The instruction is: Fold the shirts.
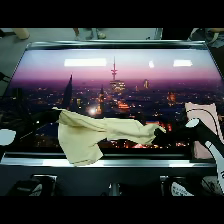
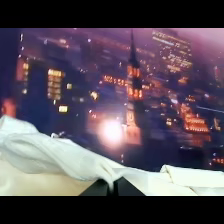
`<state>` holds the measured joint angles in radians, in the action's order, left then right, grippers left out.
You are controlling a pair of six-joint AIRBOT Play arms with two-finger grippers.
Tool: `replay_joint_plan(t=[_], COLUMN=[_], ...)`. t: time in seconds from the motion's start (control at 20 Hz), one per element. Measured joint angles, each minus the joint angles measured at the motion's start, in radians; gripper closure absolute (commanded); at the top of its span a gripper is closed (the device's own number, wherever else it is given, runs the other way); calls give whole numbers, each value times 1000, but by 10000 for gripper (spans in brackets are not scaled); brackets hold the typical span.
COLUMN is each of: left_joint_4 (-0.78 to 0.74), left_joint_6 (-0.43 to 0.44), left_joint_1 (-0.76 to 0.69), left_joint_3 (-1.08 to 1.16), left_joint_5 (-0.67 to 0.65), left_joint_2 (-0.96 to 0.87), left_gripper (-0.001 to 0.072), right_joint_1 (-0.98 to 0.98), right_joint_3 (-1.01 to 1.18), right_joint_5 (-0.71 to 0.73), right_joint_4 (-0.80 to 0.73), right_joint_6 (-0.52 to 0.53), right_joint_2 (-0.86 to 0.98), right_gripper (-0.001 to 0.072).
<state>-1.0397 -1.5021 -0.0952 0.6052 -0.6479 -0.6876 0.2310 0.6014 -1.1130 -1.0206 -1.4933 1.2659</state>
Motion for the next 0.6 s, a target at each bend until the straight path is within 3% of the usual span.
replay_joint_plan(t=[0.05, 0.2, 0.4, 0.6], left_joint_4=[-5, -50, -146, -322], left_joint_6=[8, 27, 33, -32], left_joint_1=[0, 2, 2, 2], left_joint_3=[26, 183, 612, 1038], left_joint_5=[-4, -28, -34, -63], left_joint_2=[2, 9, 12, 13], left_gripper=[673, 673, 673, 673], right_joint_1=[2, 1, 2, 3], right_joint_3=[37, 224, 673, 1095], right_joint_5=[40, -46, -91, -95], right_joint_4=[-26, 8, -6, -223], right_joint_6=[13, 37, 11, -117], right_joint_2=[-15, -111, -304, -460], right_gripper=[700, 700, 701, 700])
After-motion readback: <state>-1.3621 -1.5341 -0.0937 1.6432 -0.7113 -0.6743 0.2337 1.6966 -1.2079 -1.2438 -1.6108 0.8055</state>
